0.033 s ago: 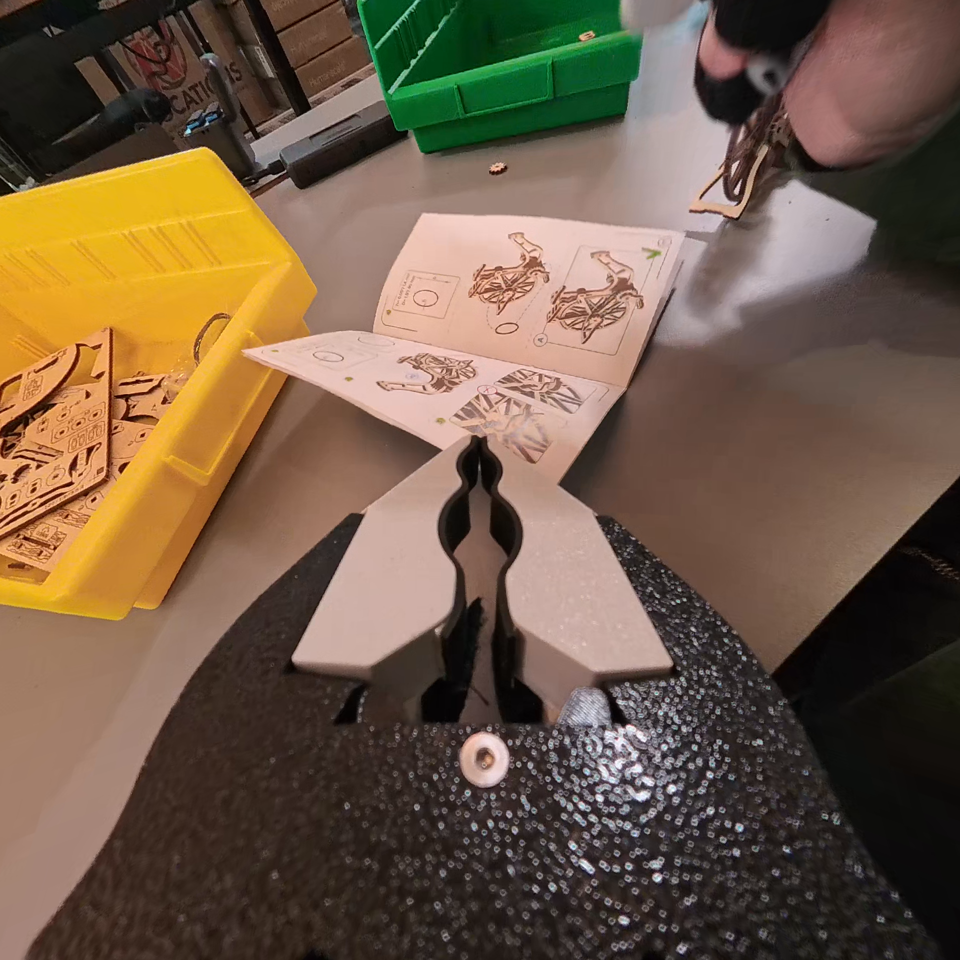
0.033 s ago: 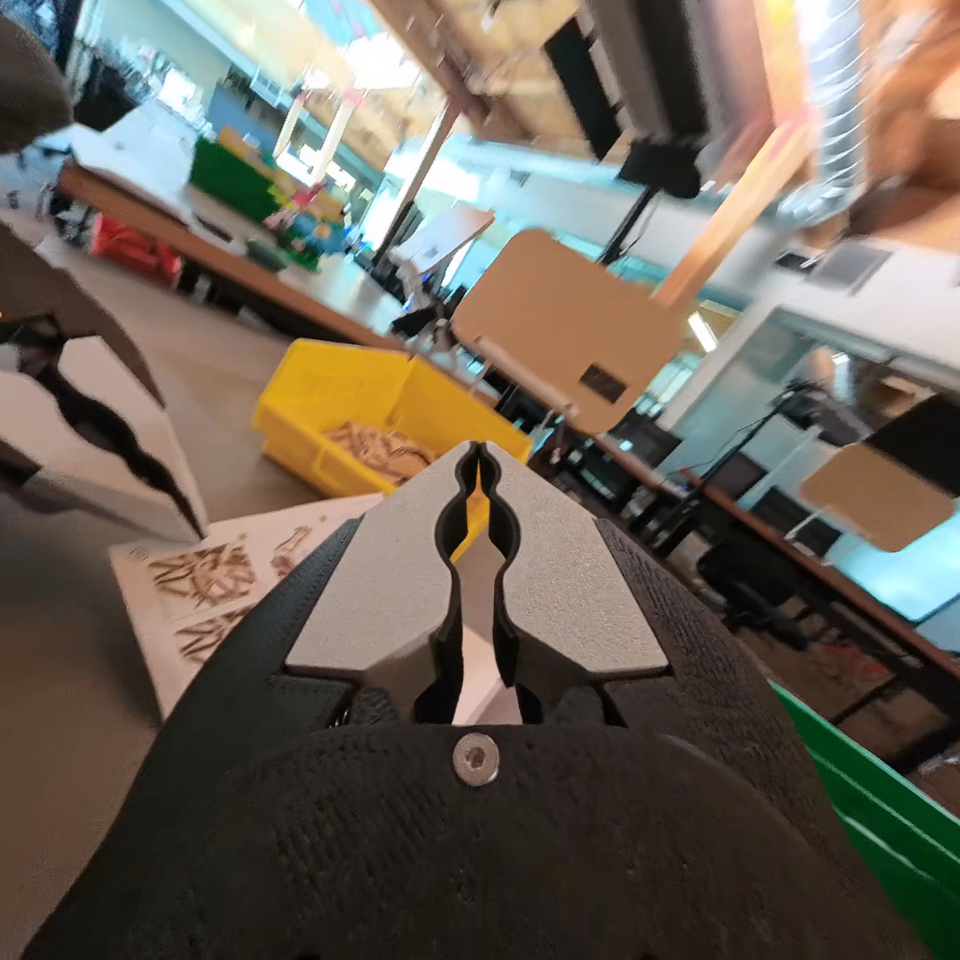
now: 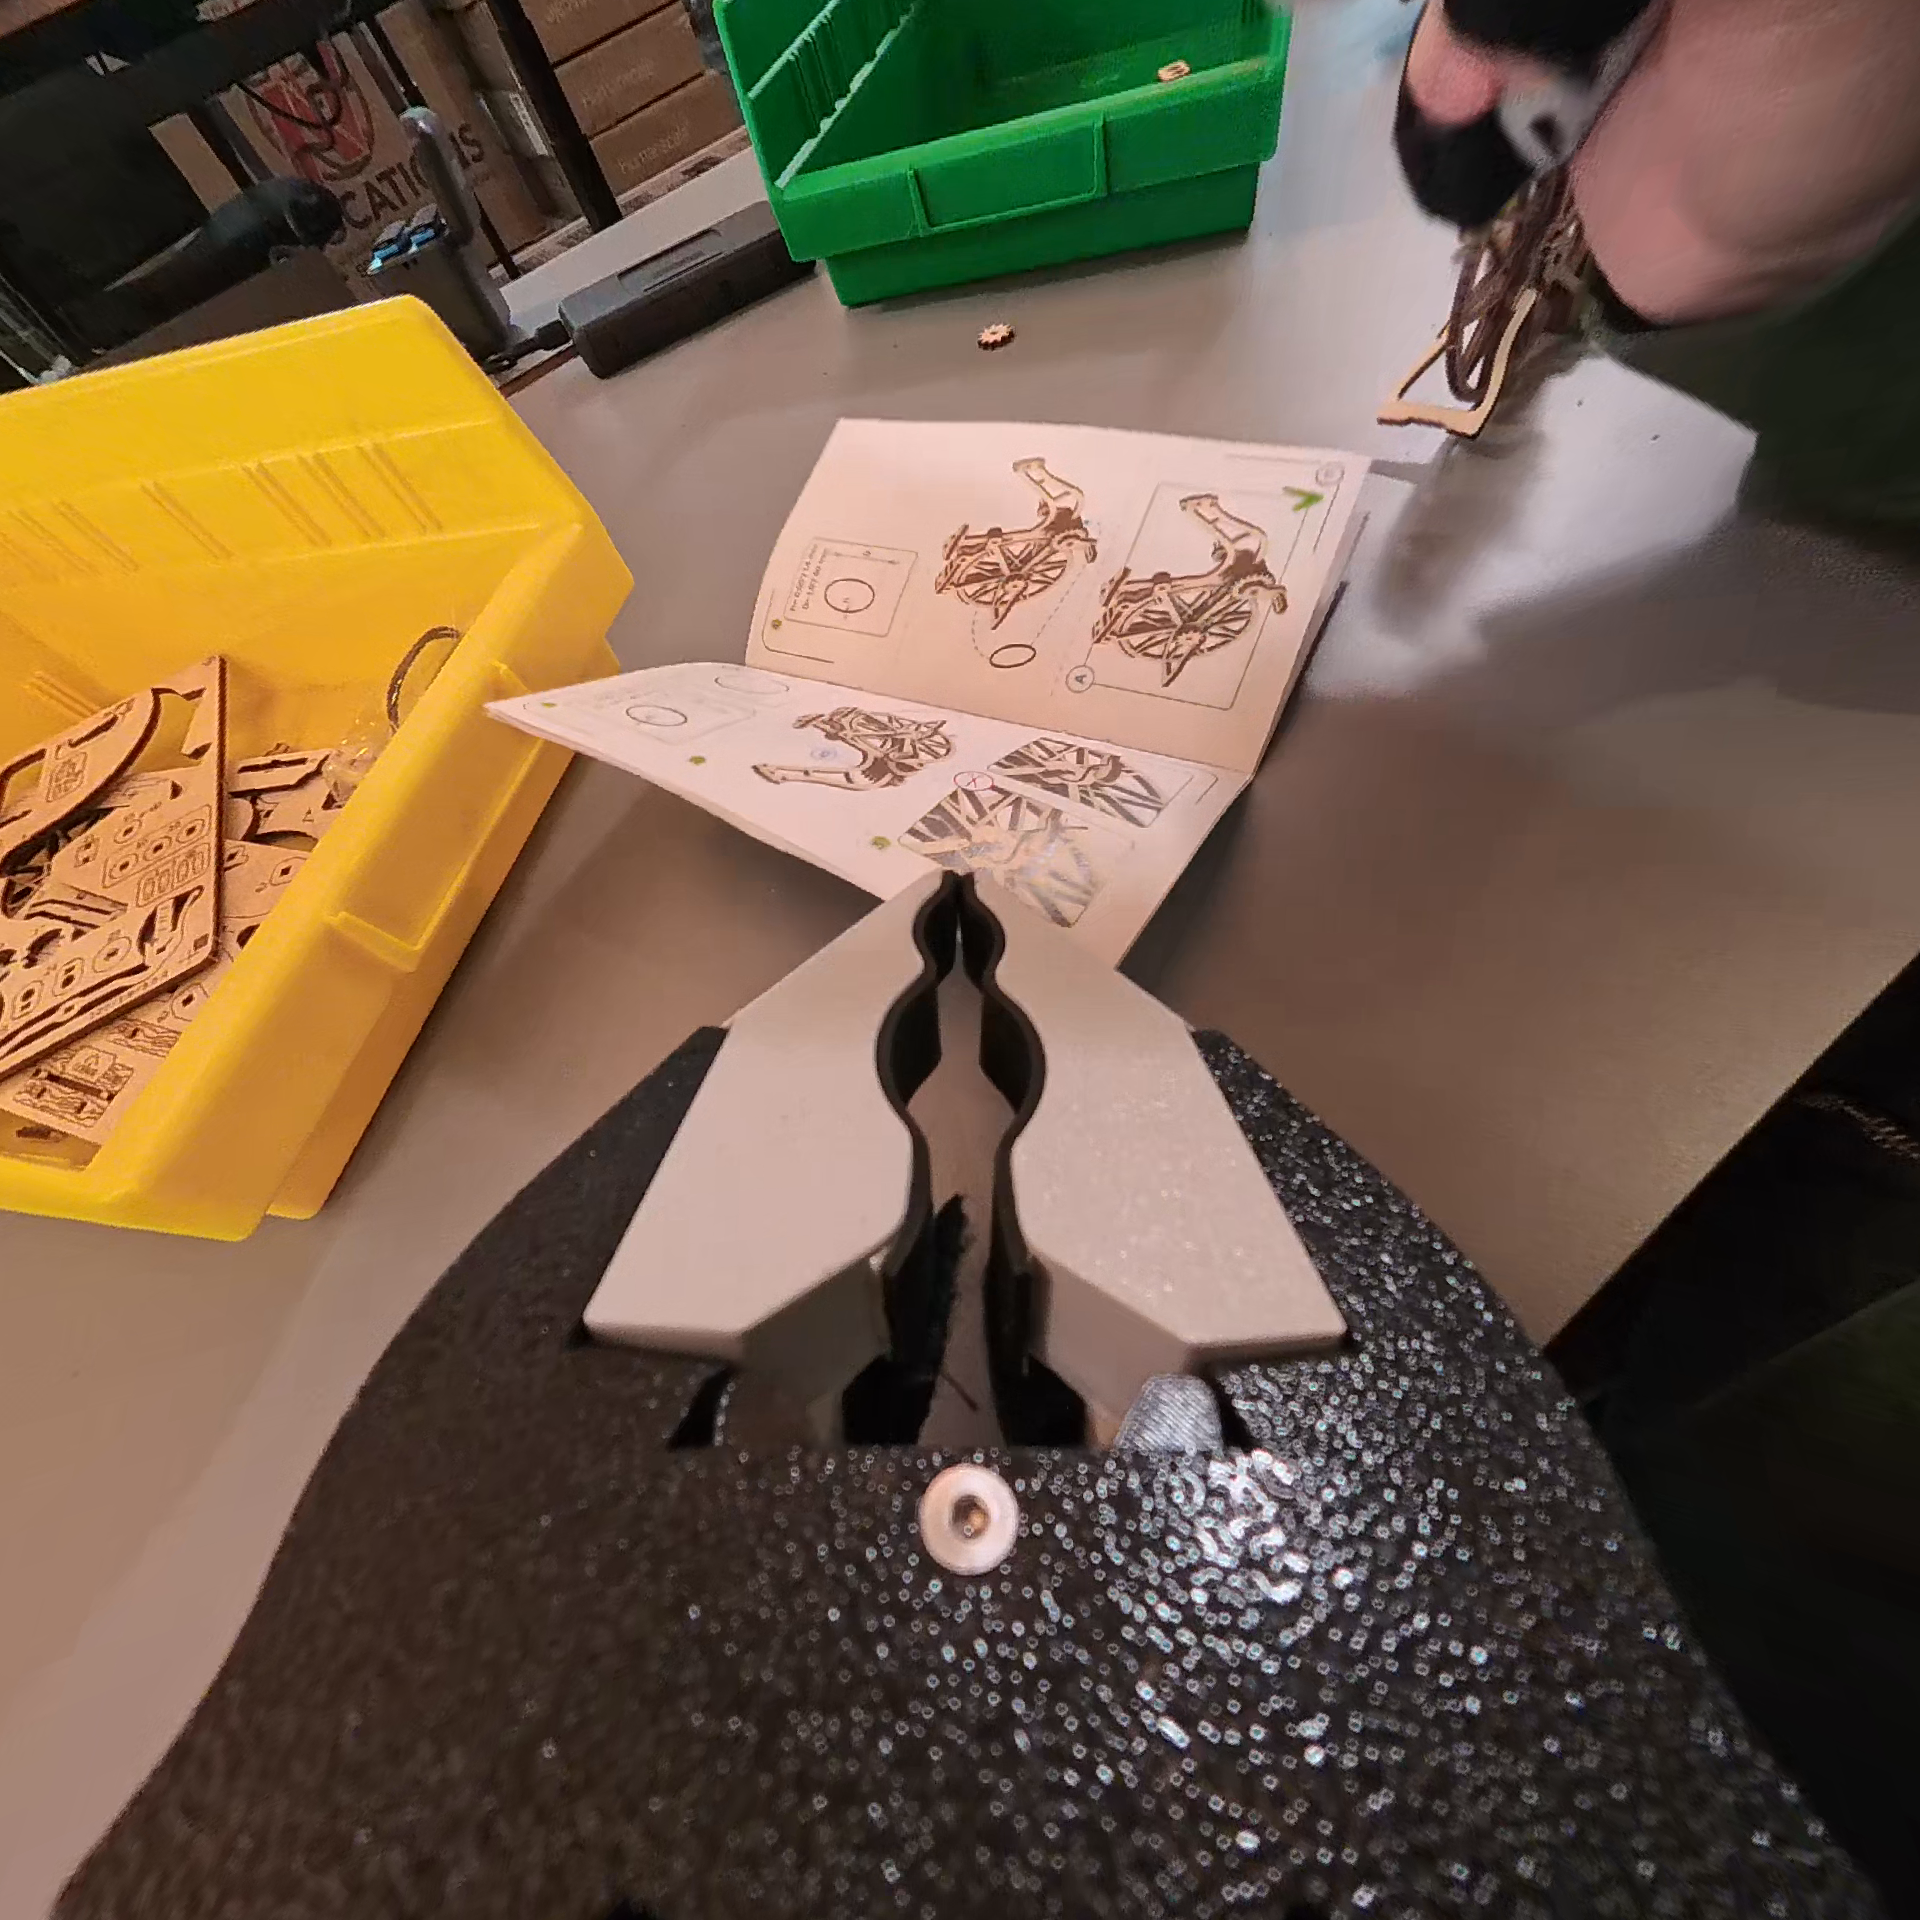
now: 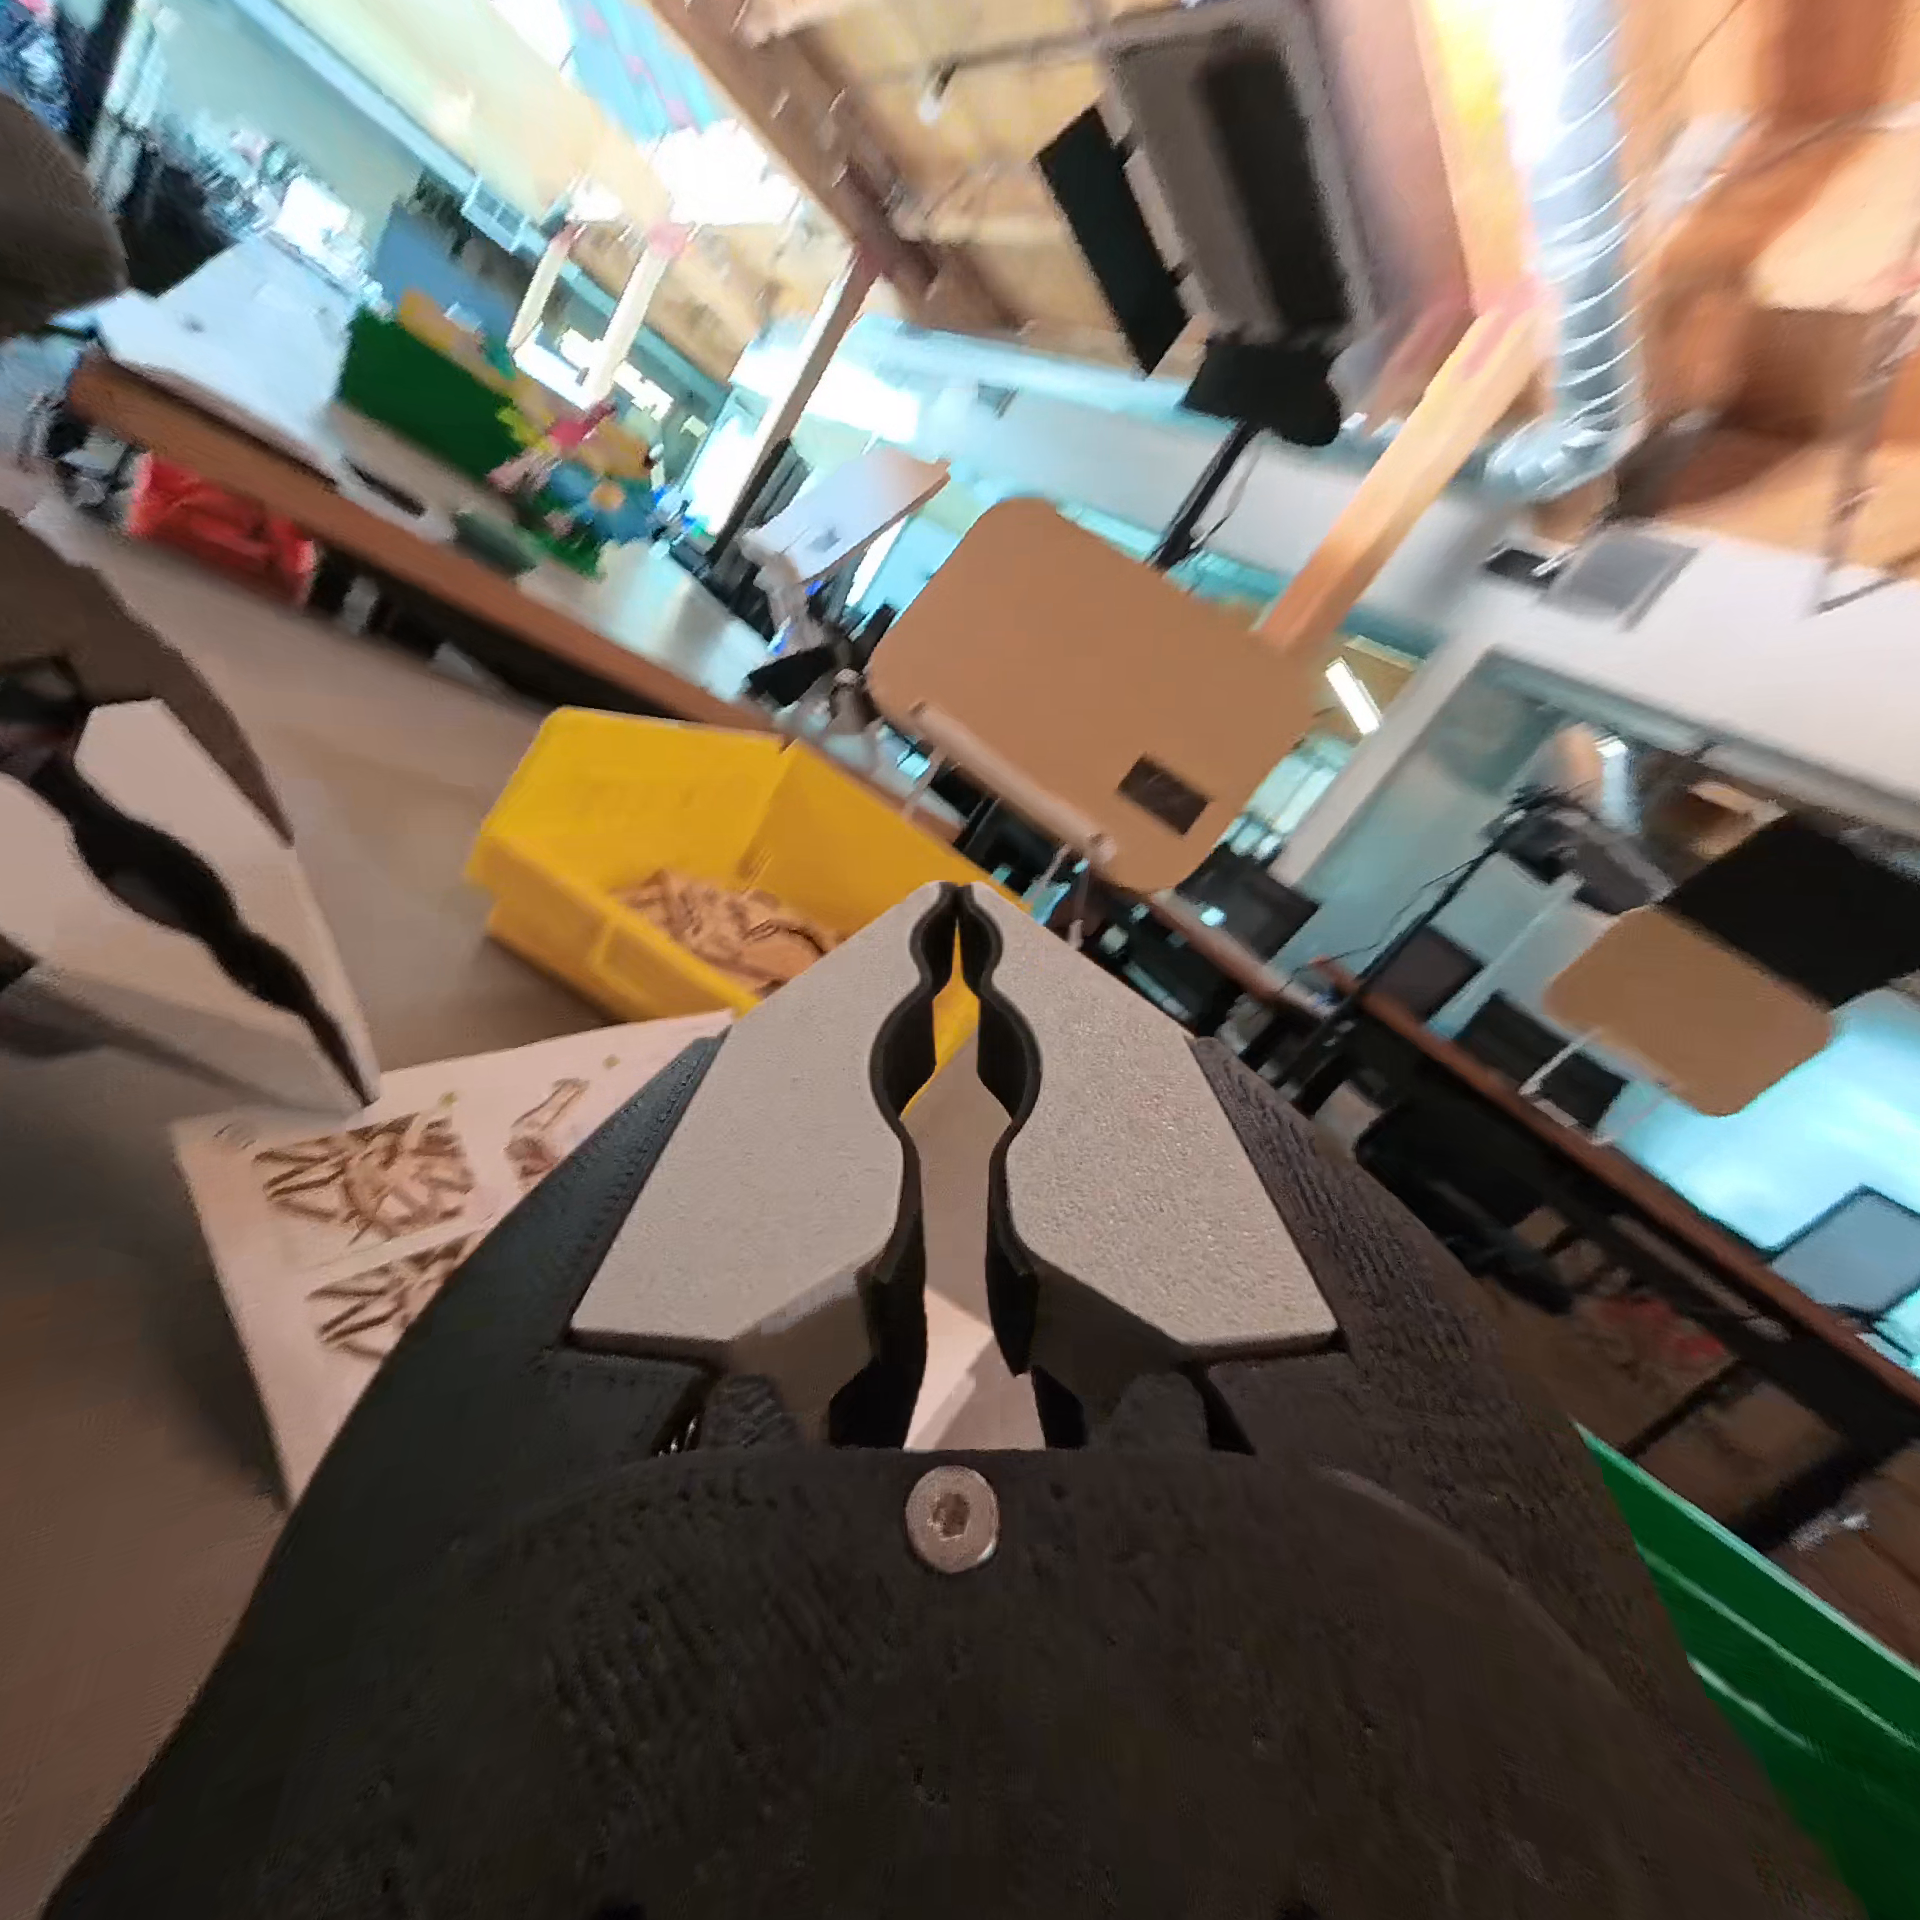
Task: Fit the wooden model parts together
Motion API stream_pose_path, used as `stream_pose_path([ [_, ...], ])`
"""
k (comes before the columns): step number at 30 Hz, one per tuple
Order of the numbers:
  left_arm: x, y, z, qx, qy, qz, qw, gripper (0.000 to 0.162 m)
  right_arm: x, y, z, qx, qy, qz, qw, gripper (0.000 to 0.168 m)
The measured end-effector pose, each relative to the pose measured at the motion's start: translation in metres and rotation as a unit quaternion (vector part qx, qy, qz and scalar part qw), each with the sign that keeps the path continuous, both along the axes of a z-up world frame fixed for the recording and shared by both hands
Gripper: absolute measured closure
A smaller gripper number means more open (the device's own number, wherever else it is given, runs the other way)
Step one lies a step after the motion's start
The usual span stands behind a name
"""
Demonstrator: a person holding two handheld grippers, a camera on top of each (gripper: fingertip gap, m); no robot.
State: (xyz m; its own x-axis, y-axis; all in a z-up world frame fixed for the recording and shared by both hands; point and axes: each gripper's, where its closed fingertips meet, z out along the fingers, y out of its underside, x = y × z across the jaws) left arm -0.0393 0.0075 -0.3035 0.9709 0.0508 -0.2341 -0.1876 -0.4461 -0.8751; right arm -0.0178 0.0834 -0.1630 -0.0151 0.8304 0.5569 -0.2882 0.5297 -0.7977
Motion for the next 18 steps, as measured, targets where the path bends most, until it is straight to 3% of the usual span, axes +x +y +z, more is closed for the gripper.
stream_pose_path([
  [5, 0.001, 0.000, 0.000, -0.001, 0.001, -0.001, 1.000, 0.162, 0.012, 0.004, 0.017, 0.016, 0.063, -0.023, 0.998, 0.168],
  [18, 0.001, 0.000, -0.001, -0.002, 0.002, -0.002, 1.000, 0.162, 0.015, 0.007, 0.020, 0.009, 0.072, -0.025, 0.997, 0.168],
])
